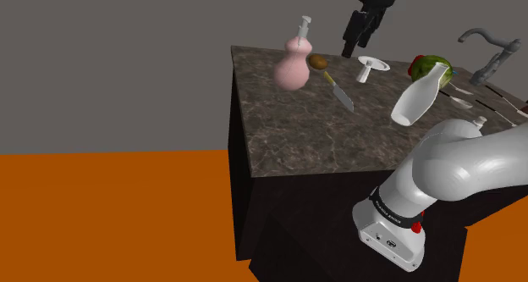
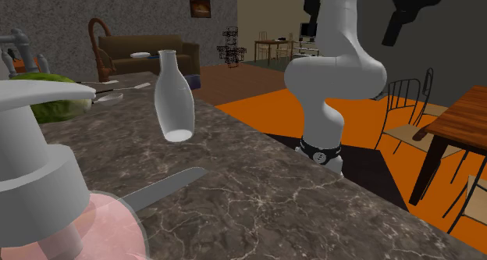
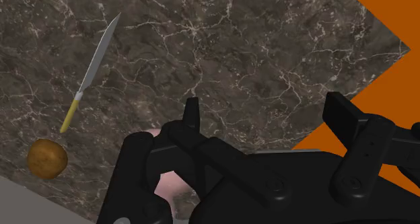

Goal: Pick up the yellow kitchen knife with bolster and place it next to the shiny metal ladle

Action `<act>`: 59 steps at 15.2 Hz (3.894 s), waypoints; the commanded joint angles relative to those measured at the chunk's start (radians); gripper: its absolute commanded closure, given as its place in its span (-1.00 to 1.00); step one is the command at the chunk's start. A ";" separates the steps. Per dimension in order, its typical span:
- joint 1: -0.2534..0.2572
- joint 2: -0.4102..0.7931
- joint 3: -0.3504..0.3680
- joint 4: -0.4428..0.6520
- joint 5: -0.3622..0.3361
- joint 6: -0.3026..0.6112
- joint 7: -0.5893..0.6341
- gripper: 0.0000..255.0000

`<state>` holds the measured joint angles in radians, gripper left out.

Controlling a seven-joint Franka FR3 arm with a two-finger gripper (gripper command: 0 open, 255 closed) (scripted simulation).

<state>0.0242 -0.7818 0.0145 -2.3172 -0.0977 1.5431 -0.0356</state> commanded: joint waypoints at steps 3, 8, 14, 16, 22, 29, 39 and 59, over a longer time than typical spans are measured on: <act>-0.022 0.040 -0.030 -0.009 -0.011 0.045 0.002 -1.00; -0.075 0.151 -0.106 -0.017 -0.031 0.154 0.005 -1.00; -0.131 0.305 -0.199 0.002 -0.036 0.276 0.003 -1.00; -0.147 0.361 -0.229 0.015 -0.032 0.314 0.000 -1.00; -0.192 0.538 -0.320 0.071 0.003 0.416 -0.021 -1.00; -0.246 0.764 -0.411 0.168 0.098 0.507 -0.070 -1.00; -0.294 0.932 -0.443 0.202 0.195 0.604 -0.121 -1.00; -0.295 0.949 -0.440 0.185 0.206 0.637 -0.128 1.00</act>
<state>-0.2706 0.1667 -0.4259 -2.1319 0.1082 2.1796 -0.1638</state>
